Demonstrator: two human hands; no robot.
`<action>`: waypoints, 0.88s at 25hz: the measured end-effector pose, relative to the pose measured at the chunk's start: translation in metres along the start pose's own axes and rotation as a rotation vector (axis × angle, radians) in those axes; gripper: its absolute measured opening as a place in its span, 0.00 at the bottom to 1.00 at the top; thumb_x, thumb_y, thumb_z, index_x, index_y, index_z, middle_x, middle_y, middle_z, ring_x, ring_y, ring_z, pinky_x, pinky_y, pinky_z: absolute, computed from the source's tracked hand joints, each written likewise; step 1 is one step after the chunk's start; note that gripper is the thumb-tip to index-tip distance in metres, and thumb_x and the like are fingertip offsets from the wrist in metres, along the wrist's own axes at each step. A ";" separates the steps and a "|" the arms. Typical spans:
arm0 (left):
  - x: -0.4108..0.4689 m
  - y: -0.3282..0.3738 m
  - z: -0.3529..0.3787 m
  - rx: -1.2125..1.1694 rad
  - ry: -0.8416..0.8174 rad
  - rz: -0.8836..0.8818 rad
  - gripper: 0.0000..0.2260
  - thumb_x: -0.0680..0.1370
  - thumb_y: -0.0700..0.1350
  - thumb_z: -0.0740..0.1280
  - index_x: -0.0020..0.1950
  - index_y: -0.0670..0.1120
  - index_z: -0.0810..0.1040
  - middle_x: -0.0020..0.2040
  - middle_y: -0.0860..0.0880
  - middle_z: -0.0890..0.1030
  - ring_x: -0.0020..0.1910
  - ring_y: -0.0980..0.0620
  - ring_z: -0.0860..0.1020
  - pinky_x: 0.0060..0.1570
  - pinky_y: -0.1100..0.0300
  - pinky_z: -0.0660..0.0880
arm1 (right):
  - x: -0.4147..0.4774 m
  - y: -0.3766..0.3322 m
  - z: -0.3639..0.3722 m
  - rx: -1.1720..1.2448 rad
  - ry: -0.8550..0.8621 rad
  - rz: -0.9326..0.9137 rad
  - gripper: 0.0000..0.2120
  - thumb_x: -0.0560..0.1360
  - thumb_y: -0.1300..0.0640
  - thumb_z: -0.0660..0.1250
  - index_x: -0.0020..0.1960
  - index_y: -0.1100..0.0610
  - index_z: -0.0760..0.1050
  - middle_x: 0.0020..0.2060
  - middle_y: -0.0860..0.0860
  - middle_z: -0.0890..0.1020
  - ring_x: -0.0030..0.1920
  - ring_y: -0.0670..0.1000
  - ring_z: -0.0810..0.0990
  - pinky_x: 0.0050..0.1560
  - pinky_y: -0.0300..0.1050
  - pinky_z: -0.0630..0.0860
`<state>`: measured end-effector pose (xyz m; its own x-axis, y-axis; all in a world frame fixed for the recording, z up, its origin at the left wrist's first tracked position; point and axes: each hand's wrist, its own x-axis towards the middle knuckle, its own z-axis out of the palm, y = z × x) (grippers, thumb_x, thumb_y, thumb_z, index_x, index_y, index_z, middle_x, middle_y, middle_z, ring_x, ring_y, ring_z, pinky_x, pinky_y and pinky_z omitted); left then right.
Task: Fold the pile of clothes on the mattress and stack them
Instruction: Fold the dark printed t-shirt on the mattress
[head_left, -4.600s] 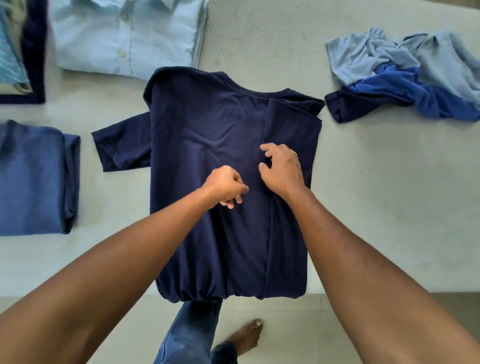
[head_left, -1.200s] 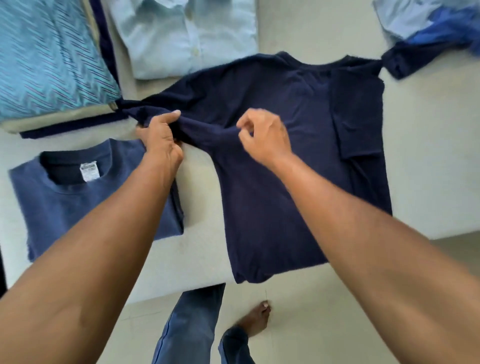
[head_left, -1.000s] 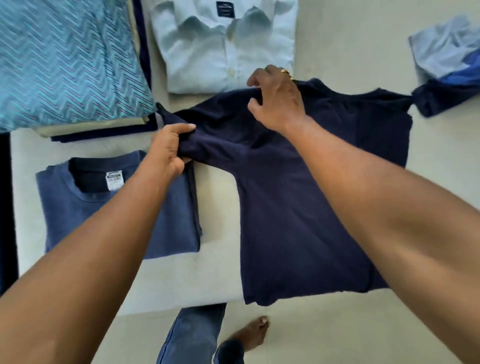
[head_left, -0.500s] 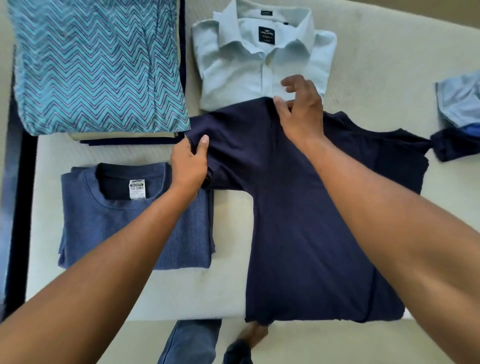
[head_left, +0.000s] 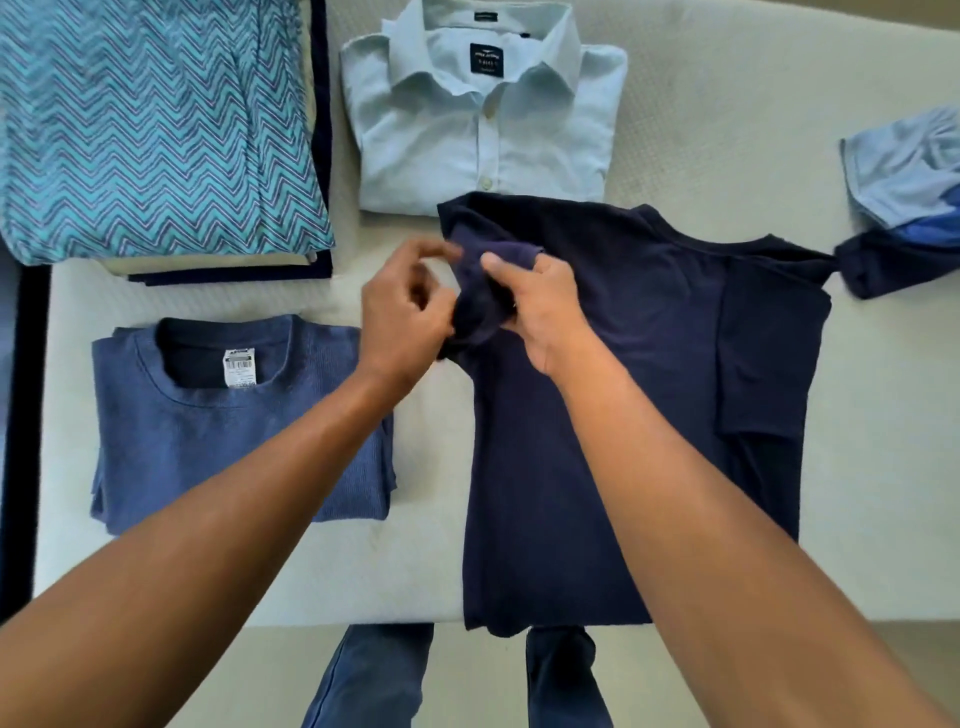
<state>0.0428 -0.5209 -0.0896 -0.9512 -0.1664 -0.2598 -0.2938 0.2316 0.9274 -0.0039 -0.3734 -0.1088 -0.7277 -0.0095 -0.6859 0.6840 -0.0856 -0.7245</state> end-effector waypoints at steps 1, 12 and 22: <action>-0.016 -0.015 0.002 0.133 0.133 -0.057 0.09 0.75 0.43 0.66 0.54 0.49 0.79 0.33 0.45 0.78 0.32 0.45 0.80 0.39 0.45 0.80 | 0.004 -0.002 -0.008 -0.047 0.112 -0.039 0.09 0.79 0.58 0.72 0.55 0.64 0.80 0.48 0.60 0.86 0.47 0.56 0.86 0.42 0.52 0.82; -0.253 -0.122 0.091 0.714 -0.282 -0.449 0.09 0.74 0.51 0.68 0.50 0.49 0.75 0.43 0.49 0.82 0.44 0.43 0.80 0.42 0.52 0.75 | 0.031 -0.046 -0.100 -0.548 0.154 -0.478 0.08 0.80 0.57 0.63 0.56 0.55 0.80 0.48 0.48 0.86 0.47 0.46 0.84 0.56 0.49 0.82; -0.371 -0.089 0.180 1.028 -0.510 -0.016 0.20 0.78 0.52 0.68 0.66 0.47 0.67 0.39 0.50 0.81 0.31 0.46 0.79 0.28 0.53 0.70 | 0.044 -0.052 -0.229 -0.832 0.437 -0.444 0.19 0.78 0.53 0.59 0.66 0.54 0.76 0.55 0.45 0.80 0.56 0.46 0.79 0.59 0.39 0.77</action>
<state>0.4047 -0.3075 -0.1245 -0.8051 0.1770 -0.5661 -0.0213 0.9452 0.3258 -0.0594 -0.1414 -0.1166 -0.9540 0.2311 -0.1908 0.2996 0.7228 -0.6228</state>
